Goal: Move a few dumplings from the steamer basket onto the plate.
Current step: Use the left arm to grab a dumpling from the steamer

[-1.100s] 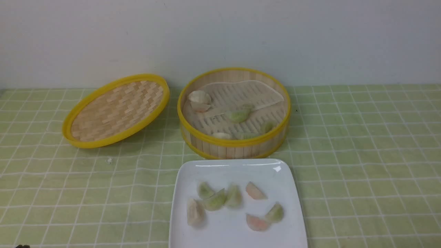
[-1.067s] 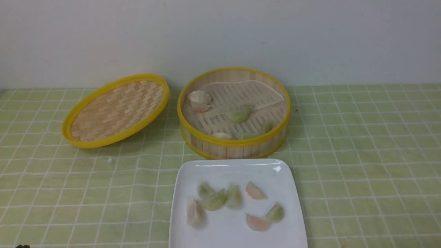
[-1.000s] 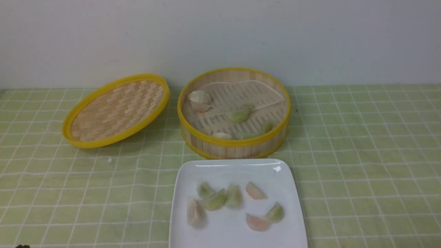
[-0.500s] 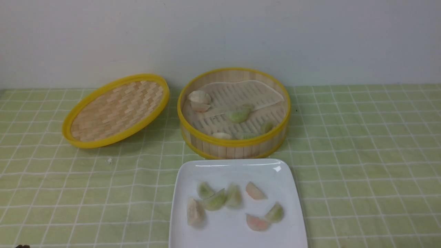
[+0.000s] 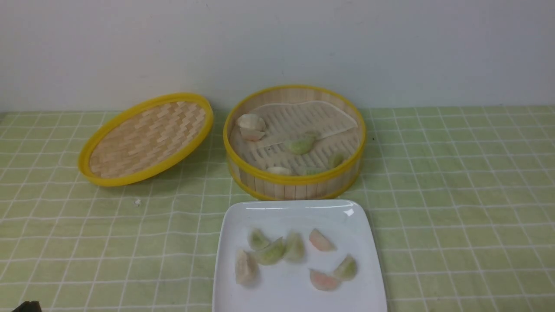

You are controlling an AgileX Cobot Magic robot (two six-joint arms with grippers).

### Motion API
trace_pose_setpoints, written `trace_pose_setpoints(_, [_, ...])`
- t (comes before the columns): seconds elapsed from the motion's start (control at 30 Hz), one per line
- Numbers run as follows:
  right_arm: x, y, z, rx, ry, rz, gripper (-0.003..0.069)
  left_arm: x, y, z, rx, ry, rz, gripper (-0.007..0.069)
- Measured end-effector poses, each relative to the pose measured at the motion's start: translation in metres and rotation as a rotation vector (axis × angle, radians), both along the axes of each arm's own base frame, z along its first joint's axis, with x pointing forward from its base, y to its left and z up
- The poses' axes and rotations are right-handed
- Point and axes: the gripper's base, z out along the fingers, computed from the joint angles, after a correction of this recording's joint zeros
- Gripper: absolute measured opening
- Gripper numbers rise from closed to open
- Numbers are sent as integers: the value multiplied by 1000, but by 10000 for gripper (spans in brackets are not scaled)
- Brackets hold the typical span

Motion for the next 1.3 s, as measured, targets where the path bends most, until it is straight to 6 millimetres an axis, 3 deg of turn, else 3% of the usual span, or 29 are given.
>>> trace_pose_setpoints(0.17, [0, 0, 0, 0, 0, 0, -6, 2, 2, 21, -265, -210, 44, -13])
trace_pose_setpoints(0.33, [0, 0, 0, 0, 0, 0, -6, 0, 11, 41, -419, -429, 115, -13])
trace_pose_setpoints(0.47, [0, 0, 0, 0, 0, 0, -6, -4, 18, 51, -462, -563, 160, -13])
trace_pose_setpoints(0.7, [0, 0, 0, 1, -1, 0, -6, -9, 20, 68, -546, -642, 156, -13])
trace_pose_setpoints(0.77, [1, 2, 1, 117, -33, 2, -6, -15, 18, 94, -587, -679, 118, -13])
trace_pose_setpoints(0.8, [1, 2, 2, 122, -39, 1, -6, -15, 18, 94, -587, -679, 118, -13])
trace_pose_setpoints(0.83, [2, 4, 4, 242, -76, 0, -6, -18, 17, 107, -594, -687, 101, -13])
trace_pose_setpoints(0.93, [3, 4, 18, 631, -222, -23, -6, -19, 9, 151, -577, -599, 31, -13])
trace_pose_setpoints(1.07, [2, -1, 27, 964, -334, -63, -6, -9, -2, 188, -509, -409, -38, -13])
trace_pose_setpoints(1.2, [2, -4, 29, 1092, -371, -87, -6, 13, -16, 216, -371, -116, -120, -13])
trace_pose_setpoints(1.3, [2, -4, 29, 1089, -375, -92, -6, 43, -28, 225, -237, 201, -218, -13])
